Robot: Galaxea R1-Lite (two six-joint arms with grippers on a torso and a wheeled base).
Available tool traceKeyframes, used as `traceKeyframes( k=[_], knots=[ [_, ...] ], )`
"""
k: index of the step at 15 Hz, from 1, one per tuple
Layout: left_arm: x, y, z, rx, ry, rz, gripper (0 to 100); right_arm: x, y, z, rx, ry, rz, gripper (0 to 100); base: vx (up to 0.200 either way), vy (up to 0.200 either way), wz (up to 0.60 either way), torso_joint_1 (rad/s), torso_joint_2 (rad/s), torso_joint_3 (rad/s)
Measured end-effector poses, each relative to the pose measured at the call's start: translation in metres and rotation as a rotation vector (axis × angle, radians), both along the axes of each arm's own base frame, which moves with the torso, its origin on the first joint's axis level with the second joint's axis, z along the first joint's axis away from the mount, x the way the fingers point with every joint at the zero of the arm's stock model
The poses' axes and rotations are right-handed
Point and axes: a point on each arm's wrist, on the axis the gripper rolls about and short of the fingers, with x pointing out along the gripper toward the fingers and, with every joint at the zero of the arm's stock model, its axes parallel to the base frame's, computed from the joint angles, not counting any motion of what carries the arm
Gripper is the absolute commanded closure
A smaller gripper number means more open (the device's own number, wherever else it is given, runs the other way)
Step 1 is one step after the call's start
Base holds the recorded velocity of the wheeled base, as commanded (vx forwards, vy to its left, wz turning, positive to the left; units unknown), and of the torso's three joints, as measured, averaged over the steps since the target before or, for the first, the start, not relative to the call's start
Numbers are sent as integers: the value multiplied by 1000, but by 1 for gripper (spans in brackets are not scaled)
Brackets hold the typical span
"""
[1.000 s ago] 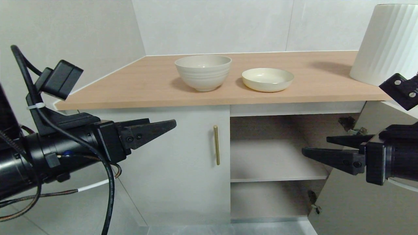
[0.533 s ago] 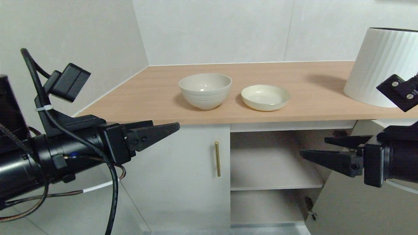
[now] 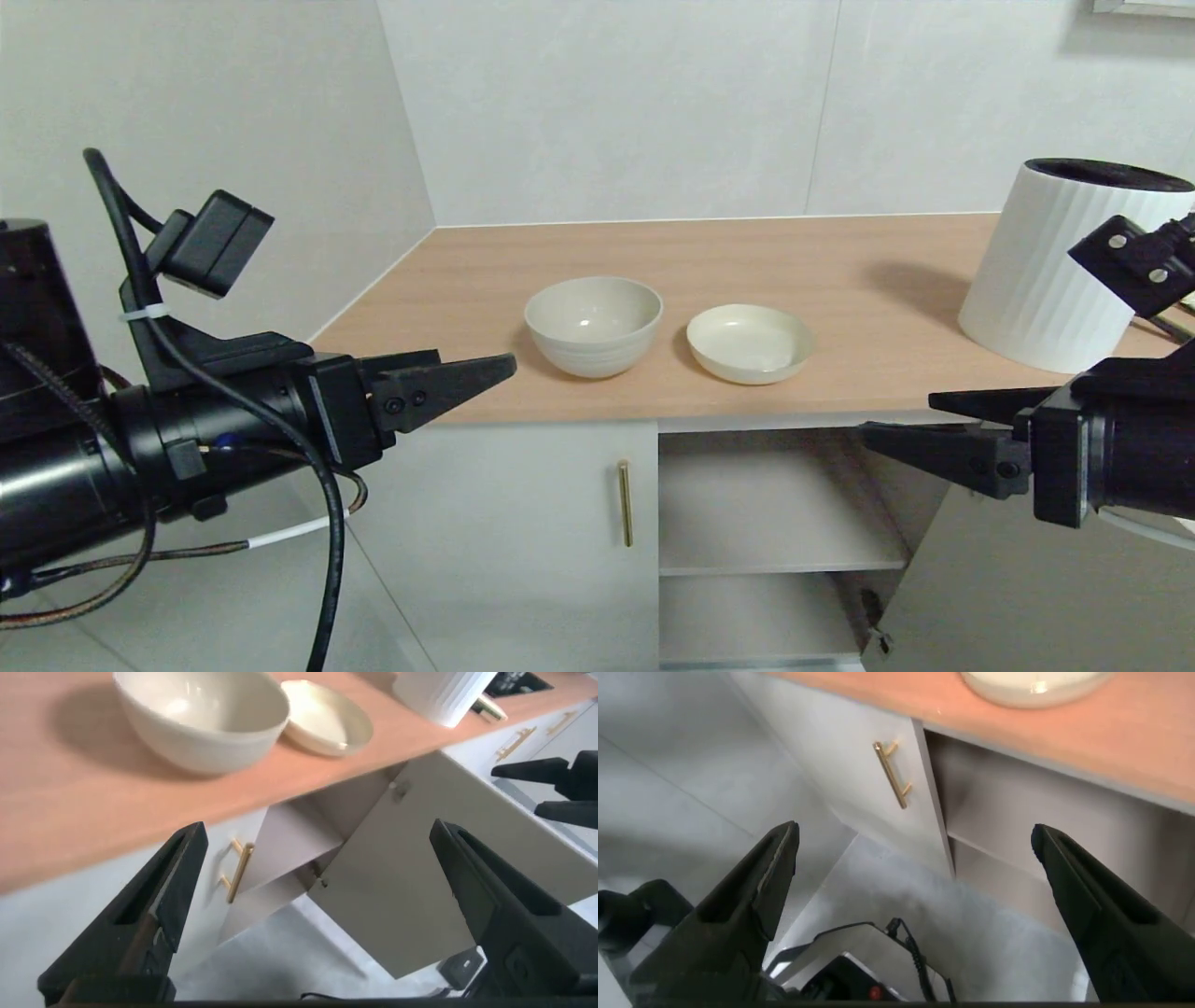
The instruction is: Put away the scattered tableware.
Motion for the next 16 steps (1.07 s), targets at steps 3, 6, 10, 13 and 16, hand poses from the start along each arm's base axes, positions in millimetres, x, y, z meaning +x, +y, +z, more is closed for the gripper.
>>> traceKeyframes(
  k=[3, 6, 10, 13, 16],
  knots=[
    [1, 0, 0, 1, 3, -2, 0, 3, 1, -1, -2, -3, -1, 0, 0, 0, 0, 165, -404, -229],
    [6, 0, 10, 6, 12, 11, 0, 18, 6, 2, -10, -57, -14, 0, 0, 0, 0, 32, -76, -42],
    [21, 6, 33, 58, 116, 61, 0, 56, 13, 22, -25, -22, -134, 0, 0, 0, 0, 0, 0, 0],
    [31, 9, 29, 119, 191, 80, 0, 77, 18, 17, 4, 41, -227, 0, 0, 0, 0, 0, 0, 0],
    [46, 4, 23, 133, 228, 105, 0, 92, 25, 7, -26, 68, -269, 0, 0, 0, 0, 0, 0, 0]
  ],
)
